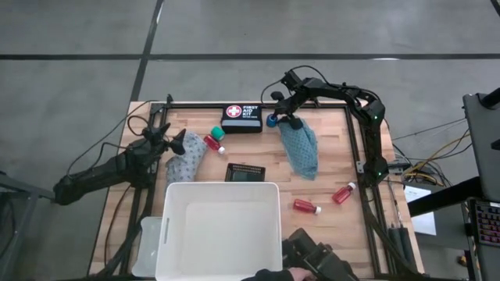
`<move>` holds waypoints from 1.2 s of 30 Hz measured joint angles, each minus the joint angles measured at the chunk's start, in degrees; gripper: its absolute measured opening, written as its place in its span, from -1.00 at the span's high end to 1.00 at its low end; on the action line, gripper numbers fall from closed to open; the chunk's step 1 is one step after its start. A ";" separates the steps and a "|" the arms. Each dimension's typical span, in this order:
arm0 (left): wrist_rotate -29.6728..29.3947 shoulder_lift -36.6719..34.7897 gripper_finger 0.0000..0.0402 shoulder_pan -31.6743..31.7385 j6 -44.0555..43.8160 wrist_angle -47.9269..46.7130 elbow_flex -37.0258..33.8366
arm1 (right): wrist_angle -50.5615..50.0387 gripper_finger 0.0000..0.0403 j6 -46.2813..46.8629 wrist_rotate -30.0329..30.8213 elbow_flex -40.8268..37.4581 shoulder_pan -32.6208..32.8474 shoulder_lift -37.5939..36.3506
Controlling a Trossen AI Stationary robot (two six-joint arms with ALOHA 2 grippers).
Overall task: Pick & Place Medicine items
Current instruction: Put the blue bandage into the black bin
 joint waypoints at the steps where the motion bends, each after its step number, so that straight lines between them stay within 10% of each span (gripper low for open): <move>1: 0.00 0.00 -0.96 0.00 0.02 0.00 0.01 | 0.09 0.44 -0.01 0.11 0.08 0.02 0.02; 14: 0.00 0.00 -0.96 0.00 0.01 0.00 0.02 | 0.13 0.91 0.01 1.14 0.07 0.11 0.02; 36: 0.00 -0.01 -0.96 -0.01 0.02 0.00 0.02 | -2.71 0.93 3.44 -5.74 -0.04 -0.39 -8.75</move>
